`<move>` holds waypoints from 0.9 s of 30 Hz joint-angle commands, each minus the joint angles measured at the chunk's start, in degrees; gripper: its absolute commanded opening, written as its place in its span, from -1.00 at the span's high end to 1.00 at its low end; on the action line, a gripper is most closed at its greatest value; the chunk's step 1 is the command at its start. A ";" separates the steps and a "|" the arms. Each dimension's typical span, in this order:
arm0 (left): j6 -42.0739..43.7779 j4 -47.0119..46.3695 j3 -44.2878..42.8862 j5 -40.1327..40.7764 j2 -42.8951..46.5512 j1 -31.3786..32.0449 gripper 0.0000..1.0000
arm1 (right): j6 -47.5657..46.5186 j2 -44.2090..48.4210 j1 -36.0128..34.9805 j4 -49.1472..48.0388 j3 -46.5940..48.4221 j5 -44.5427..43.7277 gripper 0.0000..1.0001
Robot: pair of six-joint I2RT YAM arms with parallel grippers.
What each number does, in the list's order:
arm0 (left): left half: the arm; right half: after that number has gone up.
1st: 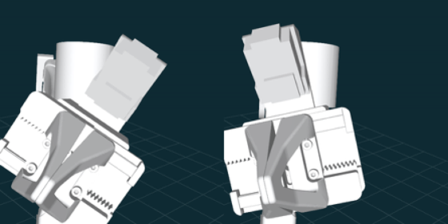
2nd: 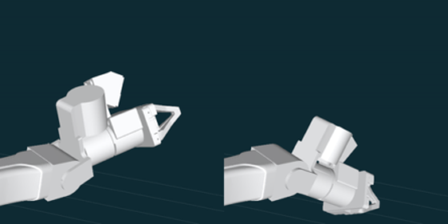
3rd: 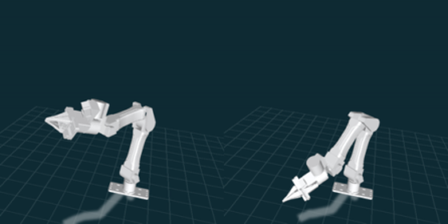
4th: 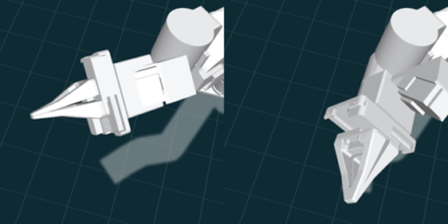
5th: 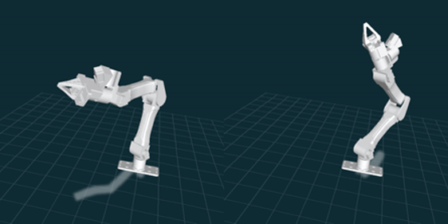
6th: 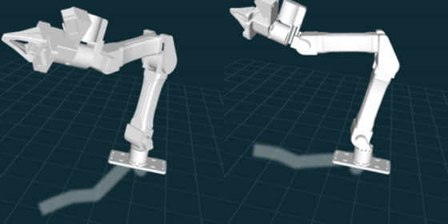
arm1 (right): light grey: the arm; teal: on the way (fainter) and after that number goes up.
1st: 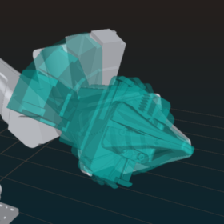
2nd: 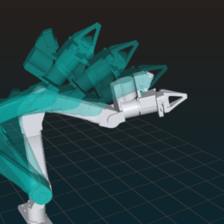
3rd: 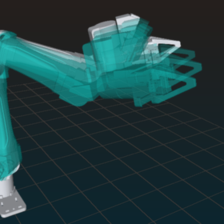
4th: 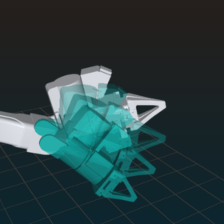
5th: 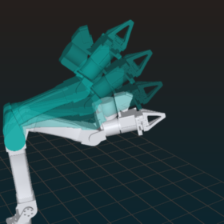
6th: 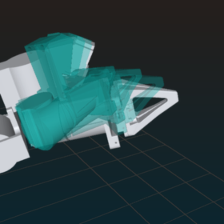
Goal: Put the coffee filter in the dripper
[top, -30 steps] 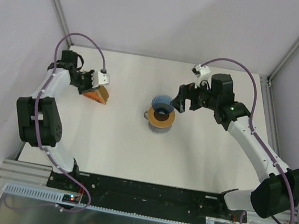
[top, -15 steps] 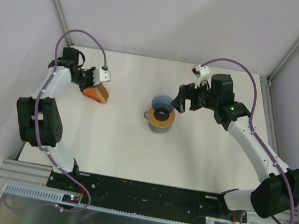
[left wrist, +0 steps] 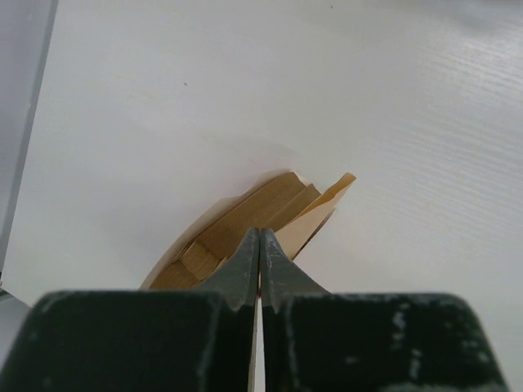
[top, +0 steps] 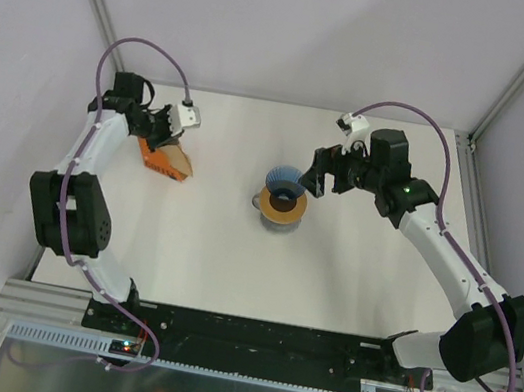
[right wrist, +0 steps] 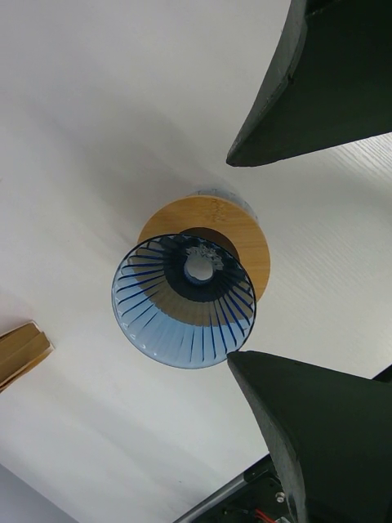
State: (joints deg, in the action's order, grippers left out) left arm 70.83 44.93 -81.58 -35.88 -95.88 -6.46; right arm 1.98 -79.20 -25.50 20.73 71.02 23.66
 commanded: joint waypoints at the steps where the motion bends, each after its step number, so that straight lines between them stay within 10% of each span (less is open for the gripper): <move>1: -7.23 0.04 -4.50 -3.73 3.96 0.93 1.00 | 1.24 1.55 0.12 -2.52 -0.34 0.91 -0.98; 27: -18.75 0.01 -0.24 0.11 10.83 9.97 1.00 | 2.10 3.39 -3.76 -7.27 -0.31 1.07 -0.97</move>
State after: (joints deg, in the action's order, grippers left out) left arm 55.35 45.21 -81.69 -35.16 -89.38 1.52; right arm 3.31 -78.22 -28.12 16.78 70.91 24.47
